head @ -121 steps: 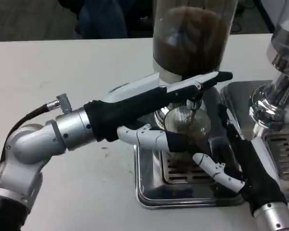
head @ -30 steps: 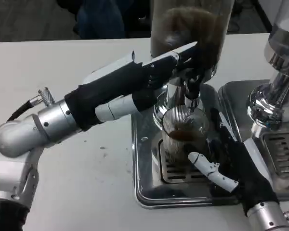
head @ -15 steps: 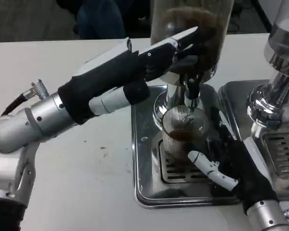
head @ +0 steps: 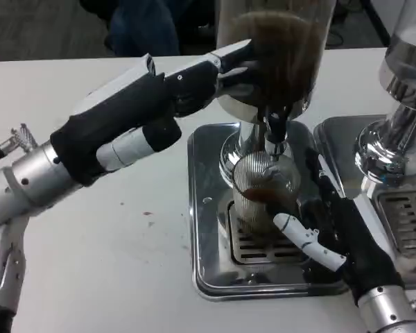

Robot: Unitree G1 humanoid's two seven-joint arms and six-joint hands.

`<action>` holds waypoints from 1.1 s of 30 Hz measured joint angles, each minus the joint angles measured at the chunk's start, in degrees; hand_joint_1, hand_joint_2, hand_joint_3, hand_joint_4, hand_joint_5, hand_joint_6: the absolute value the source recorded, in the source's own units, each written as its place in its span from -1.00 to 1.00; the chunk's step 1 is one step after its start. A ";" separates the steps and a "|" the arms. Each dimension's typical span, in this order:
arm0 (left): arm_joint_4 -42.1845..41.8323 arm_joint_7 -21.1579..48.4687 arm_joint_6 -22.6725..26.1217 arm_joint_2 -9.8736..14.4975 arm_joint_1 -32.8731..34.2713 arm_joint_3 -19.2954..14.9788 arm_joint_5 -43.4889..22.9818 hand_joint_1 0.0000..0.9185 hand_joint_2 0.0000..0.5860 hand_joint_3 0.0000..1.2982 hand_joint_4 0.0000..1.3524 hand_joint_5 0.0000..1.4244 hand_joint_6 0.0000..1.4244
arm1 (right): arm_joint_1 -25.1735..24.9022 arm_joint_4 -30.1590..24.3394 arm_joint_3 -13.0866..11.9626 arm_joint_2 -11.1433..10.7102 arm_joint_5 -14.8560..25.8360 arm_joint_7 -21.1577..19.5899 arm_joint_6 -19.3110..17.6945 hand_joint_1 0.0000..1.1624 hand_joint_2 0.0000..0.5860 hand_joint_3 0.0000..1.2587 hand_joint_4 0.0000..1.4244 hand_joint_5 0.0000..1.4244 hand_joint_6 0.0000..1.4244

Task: Grasp the cup under the faucet to collect the drink, then remove the cup.

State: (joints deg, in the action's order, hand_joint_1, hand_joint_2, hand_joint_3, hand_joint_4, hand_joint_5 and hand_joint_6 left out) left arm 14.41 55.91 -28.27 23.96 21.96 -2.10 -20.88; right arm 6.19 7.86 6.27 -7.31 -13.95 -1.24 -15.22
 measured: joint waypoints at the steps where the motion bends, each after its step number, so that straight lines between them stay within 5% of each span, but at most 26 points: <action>1: 0.12 0.00 0.00 0.19 -0.53 -0.23 0.00 -1.00 -0.78 -0.83 -0.94 -0.83 -0.82 | -0.01 0.10 -0.10 0.00 0.02 0.00 -0.24 -0.18 -0.19 -1.00 -1.00 -1.00 -1.00; 14: 3.32 -0.16 -0.01 2.10 -6.70 -4.03 0.13 -1.00 -0.73 -0.76 -0.89 -0.79 -0.80 | -1.32 4.88 -0.46 -0.15 1.98 0.39 -4.89 0.08 -0.34 -1.00 -1.00 -1.00 -1.00; 25: 4.80 -0.53 -0.01 3.16 -10.00 -6.20 0.40 -1.00 -0.72 -0.72 -0.83 -0.74 -0.77 | -4.98 18.97 -1.84 2.63 4.76 -2.11 -18.59 0.10 -0.35 -1.00 -1.00 -1.00 -1.00; 33: 5.31 -0.56 -0.01 4.60 -10.35 -6.43 0.99 -1.00 -0.72 -0.69 -0.80 -0.72 -0.76 | -7.44 26.03 -1.86 4.35 3.91 -4.86 -24.68 0.09 -0.36 -1.00 -1.00 -1.00 -1.00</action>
State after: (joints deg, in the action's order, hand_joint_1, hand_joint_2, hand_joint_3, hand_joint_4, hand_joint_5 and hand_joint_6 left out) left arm 19.72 55.35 -28.29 28.56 11.61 -8.52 -19.89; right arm -1.25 33.89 4.42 -2.96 -10.04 -6.10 -39.90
